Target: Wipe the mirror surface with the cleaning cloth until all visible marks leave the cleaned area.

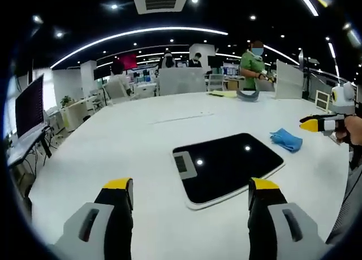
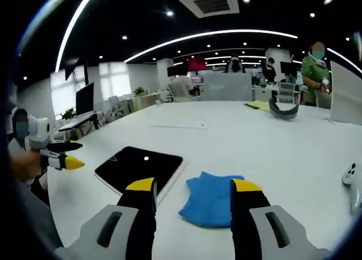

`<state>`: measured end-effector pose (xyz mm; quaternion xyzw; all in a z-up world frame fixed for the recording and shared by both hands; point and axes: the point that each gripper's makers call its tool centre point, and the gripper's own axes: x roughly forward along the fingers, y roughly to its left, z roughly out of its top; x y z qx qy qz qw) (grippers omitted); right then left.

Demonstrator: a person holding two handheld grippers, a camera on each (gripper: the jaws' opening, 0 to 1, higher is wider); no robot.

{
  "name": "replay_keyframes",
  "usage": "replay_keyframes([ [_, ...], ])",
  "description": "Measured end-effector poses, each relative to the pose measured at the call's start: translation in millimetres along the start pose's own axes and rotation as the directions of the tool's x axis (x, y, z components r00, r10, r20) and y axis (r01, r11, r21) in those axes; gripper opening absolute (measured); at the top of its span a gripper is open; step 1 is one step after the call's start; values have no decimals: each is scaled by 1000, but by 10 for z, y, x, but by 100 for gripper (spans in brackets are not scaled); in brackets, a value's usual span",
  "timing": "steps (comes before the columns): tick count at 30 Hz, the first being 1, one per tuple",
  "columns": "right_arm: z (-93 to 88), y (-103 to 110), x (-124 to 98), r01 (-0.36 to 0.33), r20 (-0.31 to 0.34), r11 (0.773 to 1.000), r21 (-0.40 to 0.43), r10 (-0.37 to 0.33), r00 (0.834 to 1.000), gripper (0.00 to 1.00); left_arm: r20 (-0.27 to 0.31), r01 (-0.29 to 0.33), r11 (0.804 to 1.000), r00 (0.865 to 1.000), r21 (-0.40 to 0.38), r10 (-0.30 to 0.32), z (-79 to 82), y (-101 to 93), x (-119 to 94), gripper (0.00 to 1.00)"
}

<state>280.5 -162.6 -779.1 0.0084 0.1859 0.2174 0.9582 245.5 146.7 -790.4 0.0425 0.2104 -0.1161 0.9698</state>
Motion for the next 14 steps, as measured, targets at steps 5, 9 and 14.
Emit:
replay_keyframes([
  [5, 27, 16, -8, -6, 11, 1000, 3, 6, 1000, 50, -6, 10, 1000, 1000, 14, -10, -7, -40, 12, 84],
  [9, 36, 13, -21, 0, 16, 1000, 17, 0, 1000, 50, -4, 14, 1000, 1000, 23, -14, 3, -52, 19, 84],
  [14, 36, 40, -34, 4, 14, 1000, 24, -4, 1000, 49, -5, 18, 1000, 1000, 22, -17, -9, -41, 35, 83],
])
